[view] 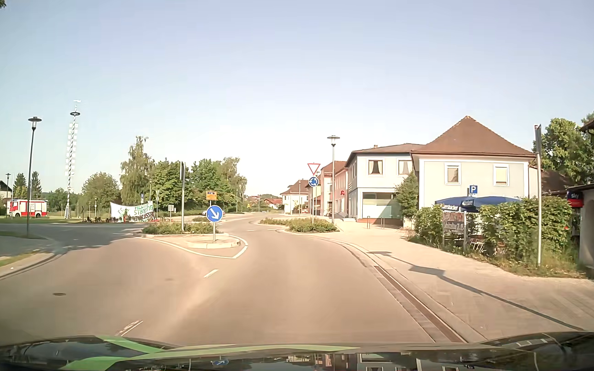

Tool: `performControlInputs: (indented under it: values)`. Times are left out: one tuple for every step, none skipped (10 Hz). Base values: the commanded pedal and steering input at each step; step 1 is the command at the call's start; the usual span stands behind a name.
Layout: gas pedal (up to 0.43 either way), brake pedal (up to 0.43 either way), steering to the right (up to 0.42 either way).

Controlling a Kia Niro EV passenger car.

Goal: Follow the waypoints while adhering to traffic rules and regulations

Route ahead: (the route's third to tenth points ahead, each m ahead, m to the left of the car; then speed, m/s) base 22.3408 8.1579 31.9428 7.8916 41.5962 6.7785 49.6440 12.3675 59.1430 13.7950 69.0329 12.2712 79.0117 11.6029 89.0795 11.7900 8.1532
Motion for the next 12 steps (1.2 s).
performControlInputs:
  values:
    - [0.0,0.134,-0.009]
    - [0.0,0.049,-0.014]
    - [0.0,0.0,-0.014]
    - [0.0,0.0,-0.02]
    - [0.0,0.0,-0.033]
    - [0.0,0.0,-0.041]
    - [0.0,0.0,-0.05]
    - [0.039,0.0,-0.058]
    - [0.039,0.0,-0.065]
    - [0.059,0.0,-0.075]
    - [0.087,0.0,-0.08]
    - [0.087,0.0,-0.085]
